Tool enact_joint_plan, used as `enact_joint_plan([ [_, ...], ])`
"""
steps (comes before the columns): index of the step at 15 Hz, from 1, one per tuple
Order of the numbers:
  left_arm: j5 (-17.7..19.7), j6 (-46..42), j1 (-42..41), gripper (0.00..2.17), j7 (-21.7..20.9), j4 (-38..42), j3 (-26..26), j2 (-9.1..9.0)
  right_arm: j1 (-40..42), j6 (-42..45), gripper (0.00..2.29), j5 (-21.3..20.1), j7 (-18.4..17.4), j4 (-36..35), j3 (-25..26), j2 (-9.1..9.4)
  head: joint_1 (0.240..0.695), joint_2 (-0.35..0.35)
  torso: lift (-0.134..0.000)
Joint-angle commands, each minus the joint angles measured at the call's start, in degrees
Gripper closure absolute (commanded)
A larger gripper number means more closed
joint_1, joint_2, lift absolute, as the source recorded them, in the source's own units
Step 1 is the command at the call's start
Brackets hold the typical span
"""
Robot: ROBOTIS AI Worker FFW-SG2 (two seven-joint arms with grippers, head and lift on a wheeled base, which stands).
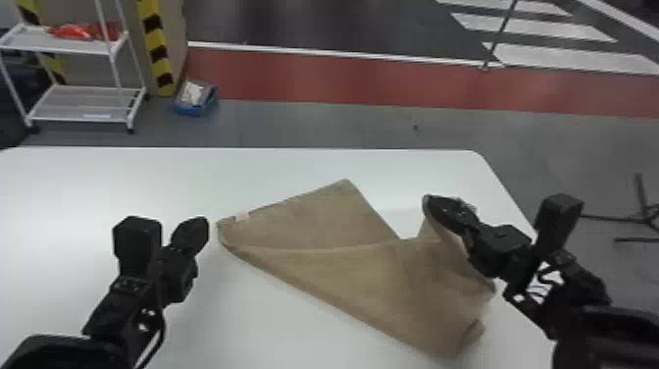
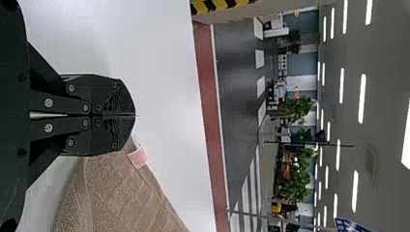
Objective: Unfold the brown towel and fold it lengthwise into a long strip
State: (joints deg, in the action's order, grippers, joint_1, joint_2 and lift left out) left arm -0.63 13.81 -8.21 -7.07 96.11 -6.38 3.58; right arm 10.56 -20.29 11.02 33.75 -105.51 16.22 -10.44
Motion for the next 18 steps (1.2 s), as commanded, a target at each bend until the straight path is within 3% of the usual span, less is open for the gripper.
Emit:
enact_joint_plan([
  [1, 0.19, 0.39, -0.05, 0.62, -0.14, 0.84, 0.22, 0.02, -0.8, -0.23, 1.36, 0.06, 0.0, 0.39, -0.4, 0.07, 0.695, -0.151, -0.114],
  [2, -0.07, 0.39, 0.74, 0.32, -0.14, -0.13, -0.13, -0.25, -0.8, -0.41, 1.36, 0.06, 0.0, 0.31, -0.58, 0.16, 0.695, -0.149, -0.114],
  [6, 0.46, 0.39, 4.08, 0.15, -0.05, -5.14, -1.62, -0.68, -0.8, -3.57, 1.36, 2.34, 0.88, 0.31, 0.74, -0.02, 0.695, -0.153, -0.114],
  [15, 1.07, -0.84, 11.81, 0.34, 0.21, -17.18, -4.52, -1.74, 1.48, -9.73, 1.36, 2.96, 2.37, -4.44, 3.38, -0.1, 0.695, -0.2, -0.114],
  [18, 0.98, -0.84, 12.08, 0.67, 0.13, -17.8, -4.26, -1.74, 1.66, -9.37, 1.36, 2.96, 2.9, -4.09, 3.99, -0.37, 0.695, -0.202, -0.114],
])
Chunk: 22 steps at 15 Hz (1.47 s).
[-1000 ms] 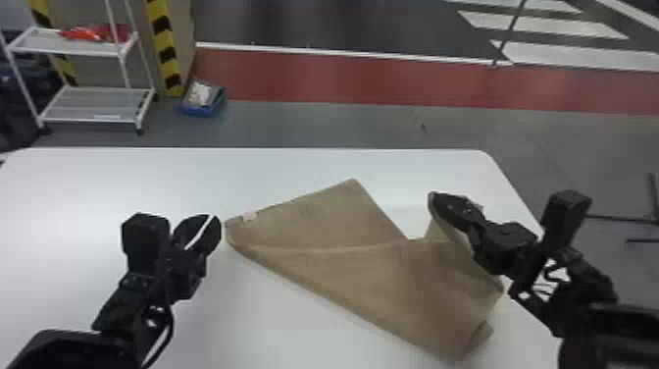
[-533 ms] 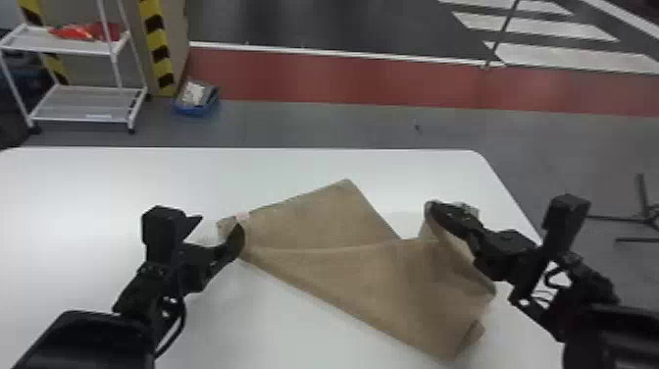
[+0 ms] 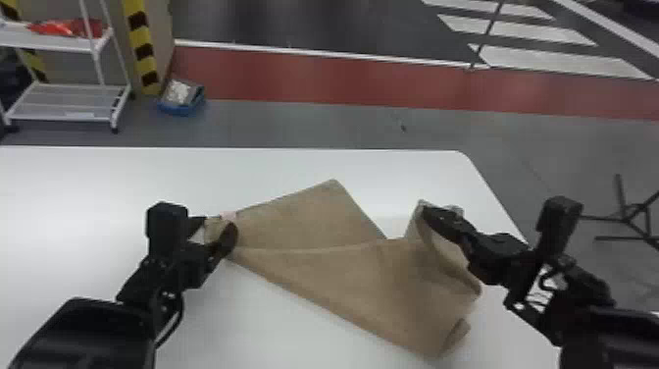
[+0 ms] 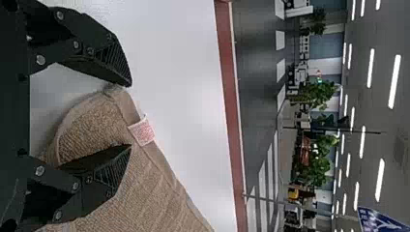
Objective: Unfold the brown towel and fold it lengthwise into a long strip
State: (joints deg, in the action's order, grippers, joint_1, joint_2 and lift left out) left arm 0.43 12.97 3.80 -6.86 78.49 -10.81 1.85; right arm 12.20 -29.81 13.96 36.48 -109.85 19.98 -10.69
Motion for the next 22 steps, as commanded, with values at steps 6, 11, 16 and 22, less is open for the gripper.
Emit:
enact_joint_plan([
  [6, -0.08, 0.35, -2.39, 1.18, 0.35, 3.6, 1.5, 0.61, -2.27, 1.55, 1.36, -0.86, 0.08, 3.24, -0.38, -0.29, 0.695, -0.199, -0.114],
  [11, -0.61, 6.86, -11.53, 1.18, 1.58, 22.85, 9.41, 1.23, -4.47, 1.37, 1.36, -0.95, 0.17, 2.89, -0.73, -2.93, 0.695, -0.174, -0.114],
  [16, 0.18, 10.55, -22.26, 1.18, 5.19, 43.5, 19.95, 1.58, -9.04, 0.14, 1.36, -0.95, 1.05, 3.16, 0.24, -6.53, 0.695, -0.067, -0.114],
  [22, -4.12, 8.44, -29.38, 1.18, 11.6, 52.38, 18.46, 1.58, -5.79, 1.02, 1.36, -2.36, 8.26, 3.51, 2.0, -5.39, 0.695, -0.002, -0.114],
])
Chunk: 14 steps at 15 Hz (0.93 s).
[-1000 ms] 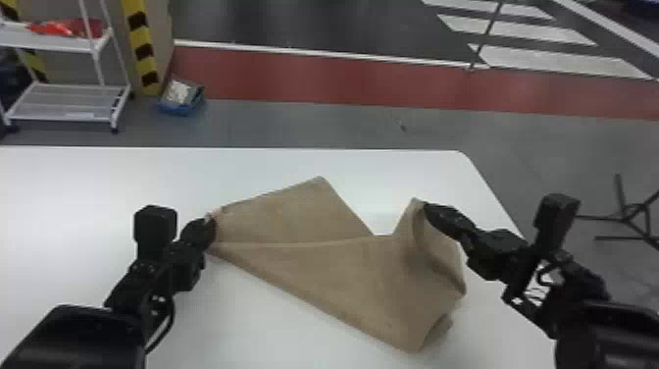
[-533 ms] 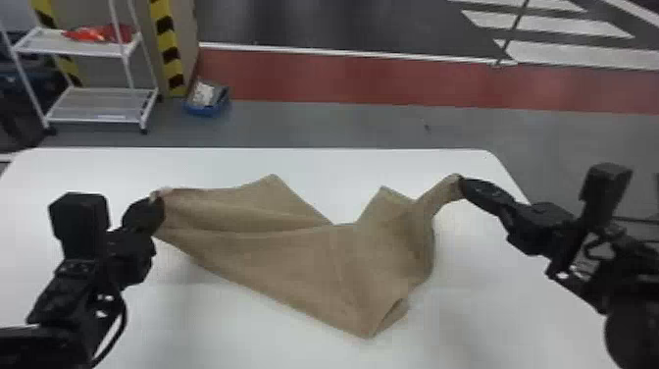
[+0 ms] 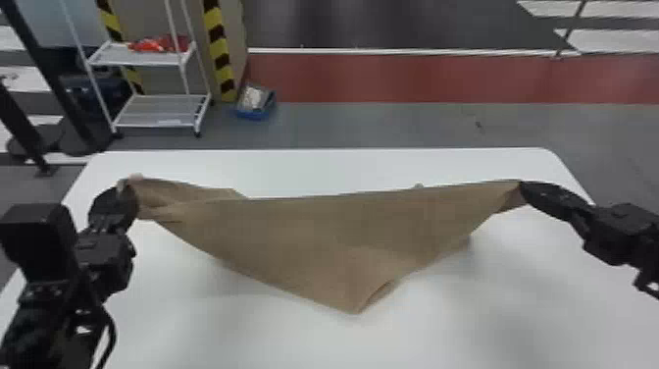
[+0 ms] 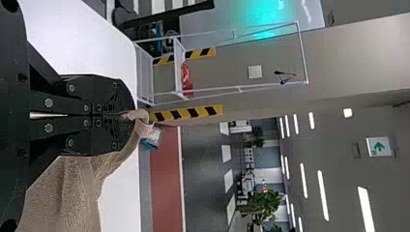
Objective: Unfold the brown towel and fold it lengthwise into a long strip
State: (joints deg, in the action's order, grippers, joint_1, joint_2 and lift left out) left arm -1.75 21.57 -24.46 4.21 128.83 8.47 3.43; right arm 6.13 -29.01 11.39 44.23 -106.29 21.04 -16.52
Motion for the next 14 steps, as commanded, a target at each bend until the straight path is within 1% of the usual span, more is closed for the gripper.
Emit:
enact_joint_plan([
  [1, -3.7, 0.01, -2.17, 1.18, 1.85, 3.88, -1.53, 0.0, 0.46, -0.31, 1.36, 0.92, 1.38, -1.37, 1.72, 0.43, 0.695, -0.005, -0.114],
  [2, -4.85, 0.37, -2.87, 1.18, 2.47, 5.73, -2.23, 0.0, 1.08, -0.66, 1.36, 1.18, 2.17, -3.04, 2.34, 0.43, 0.695, -0.008, -0.114],
  [3, -5.11, 2.3, -3.4, 1.18, 2.73, 6.96, -2.59, 0.0, 1.69, -1.01, 1.36, 1.53, 2.35, -4.89, 2.96, 0.43, 0.695, -0.01, -0.114],
  [5, -6.96, 9.68, -3.14, 1.18, 3.35, 6.87, -3.82, 0.0, 2.04, -1.36, 1.36, 1.53, 2.35, -5.24, 3.66, 0.52, 0.695, -0.016, -0.114],
  [8, -7.22, 10.21, -2.08, 1.16, 3.7, 0.02, -4.08, 0.0, 0.9, -0.13, 1.36, 1.27, 1.91, -1.55, 5.77, 0.61, 0.695, -0.021, -0.114],
  [9, -7.22, 10.03, -1.47, 0.94, 3.26, -2.18, -4.17, 0.0, -0.15, -0.13, 1.36, 1.09, 1.82, -0.06, 6.38, 0.61, 0.695, -0.029, -0.114],
  [10, -7.22, 8.98, -1.2, 0.41, 2.47, -3.94, -4.17, 0.09, -0.86, -0.48, 1.36, 0.83, 1.73, 0.91, 6.47, 0.35, 0.695, -0.038, -0.114],
  [11, -7.39, 8.63, -1.12, 0.1, 2.12, -5.17, -4.17, 0.53, -1.3, -0.66, 1.36, 0.74, 1.56, 1.26, 6.56, 0.17, 0.695, -0.048, -0.114],
  [13, -7.83, 7.75, -0.85, 0.08, 1.68, -8.42, -4.08, 2.11, -2.09, -1.19, 1.36, -0.14, 1.38, 1.26, 6.56, 0.08, 0.695, -0.071, -0.114],
  [14, -7.83, 7.75, -0.85, 0.08, 1.68, -9.3, -3.99, 2.37, -2.18, -1.36, 1.36, -0.4, 1.38, 1.26, 6.56, 0.08, 0.695, -0.073, -0.114],
])
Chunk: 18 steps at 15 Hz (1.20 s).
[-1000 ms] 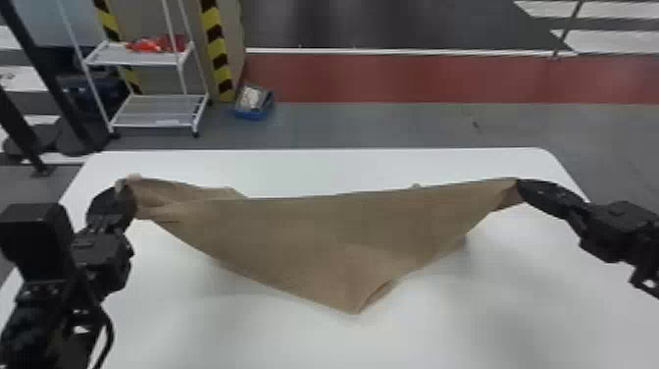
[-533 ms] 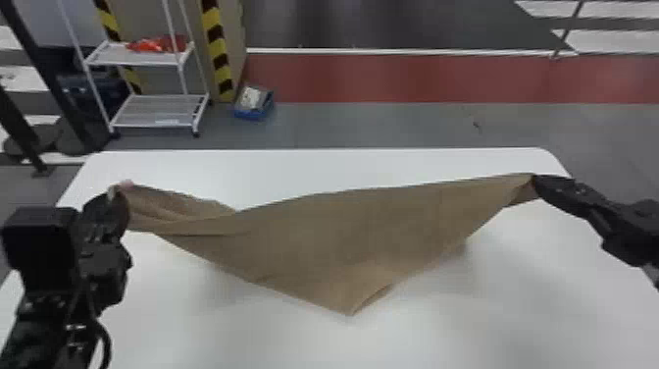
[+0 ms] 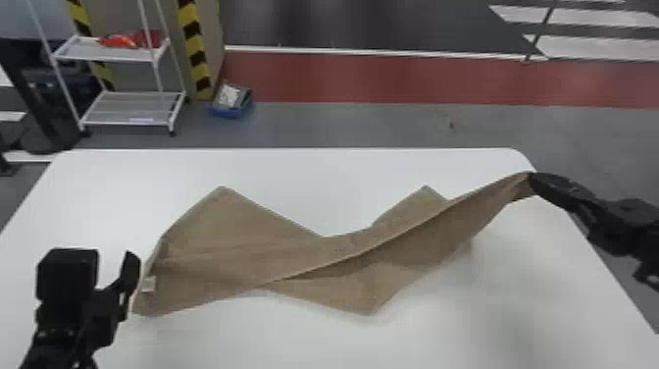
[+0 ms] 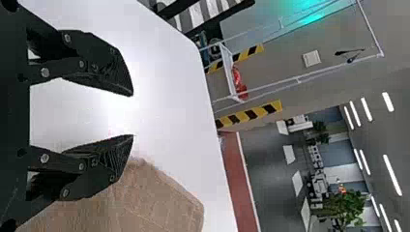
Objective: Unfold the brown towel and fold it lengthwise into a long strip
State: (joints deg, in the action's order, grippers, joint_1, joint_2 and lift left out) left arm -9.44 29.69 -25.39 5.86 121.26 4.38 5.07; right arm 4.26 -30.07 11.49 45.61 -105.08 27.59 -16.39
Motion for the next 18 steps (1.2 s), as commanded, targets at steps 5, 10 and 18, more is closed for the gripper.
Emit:
enact_joint_plan([
  [5, 0.92, -7.58, -3.35, 0.09, -6.13, -2.08, 0.11, 2.41, 1.63, -1.89, 1.36, -0.24, 0.1, -0.83, 1.24, 0.48, 0.695, -0.068, -0.114],
  [10, 13.84, -16.01, -6.25, 0.23, -15.44, 2.85, -0.6, 3.46, 6.29, -0.66, 1.36, 0.91, 0.62, -2.77, 5.72, 2.94, 0.695, -0.177, -0.114],
  [18, 10.94, -10.74, -6.34, 0.41, -17.29, -2.87, 0.37, 6.01, 7.52, 1.98, 1.36, 1.26, 1.33, -1.62, 7.39, 3.21, 0.695, -0.226, -0.114],
])
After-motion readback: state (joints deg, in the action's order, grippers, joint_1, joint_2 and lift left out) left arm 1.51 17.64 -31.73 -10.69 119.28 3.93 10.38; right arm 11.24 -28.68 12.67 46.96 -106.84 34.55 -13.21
